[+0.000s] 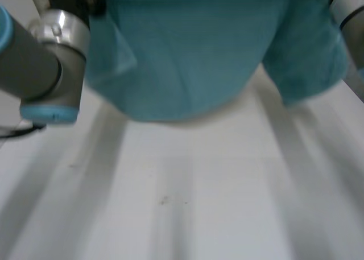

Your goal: Fold the laundry

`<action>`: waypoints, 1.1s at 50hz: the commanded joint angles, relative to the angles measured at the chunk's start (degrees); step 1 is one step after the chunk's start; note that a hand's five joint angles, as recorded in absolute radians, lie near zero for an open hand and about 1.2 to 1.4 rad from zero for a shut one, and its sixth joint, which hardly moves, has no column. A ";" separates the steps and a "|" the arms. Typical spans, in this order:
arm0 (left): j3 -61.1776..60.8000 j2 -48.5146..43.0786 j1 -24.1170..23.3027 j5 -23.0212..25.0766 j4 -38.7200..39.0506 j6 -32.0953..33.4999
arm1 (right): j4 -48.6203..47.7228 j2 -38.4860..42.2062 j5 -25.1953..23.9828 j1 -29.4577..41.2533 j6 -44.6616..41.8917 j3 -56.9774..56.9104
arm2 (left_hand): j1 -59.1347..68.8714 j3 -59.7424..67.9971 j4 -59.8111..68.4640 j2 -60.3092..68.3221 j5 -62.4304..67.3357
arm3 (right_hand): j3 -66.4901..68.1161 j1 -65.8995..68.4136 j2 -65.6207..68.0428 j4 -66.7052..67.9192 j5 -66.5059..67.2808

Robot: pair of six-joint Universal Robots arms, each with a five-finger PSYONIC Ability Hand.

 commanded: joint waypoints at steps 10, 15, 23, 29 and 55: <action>-17.61 0.26 0.69 0.53 4.18 -0.58 | -12.66 -16.99 -5.79 0.10 -12.37 47.58 | 12.83 10.34 10.28 10.37 11.44 | 12.45 25.78 12.70 12.00 14.79; -29.78 1.23 0.69 0.53 2.68 -0.75 | -7.64 -15.84 -5.44 -0.07 -22.86 56.41 | 12.83 10.34 10.28 10.37 11.44 | 12.45 25.78 12.70 12.00 14.79; -40.42 5.09 -0.19 0.62 2.59 -0.67 | 2.91 -11.80 -4.12 -0.60 -32.00 60.80 | 12.83 10.34 10.28 10.37 11.44 | 7.13 20.46 7.38 6.67 9.47; -42.00 9.22 -1.24 0.62 2.15 -0.58 | 7.74 -15.38 -3.95 -0.78 -28.50 58.61 | 12.83 10.34 10.28 10.37 11.44 | -40.05 -26.73 -39.81 -40.51 -37.72; -44.64 12.21 -1.86 0.62 0.74 -0.67 | 39.39 4.37 -9.40 -7.02 -19.87 15.89 | 12.83 10.34 10.28 10.37 11.44 | -43.67 -30.34 -43.43 -44.13 -41.34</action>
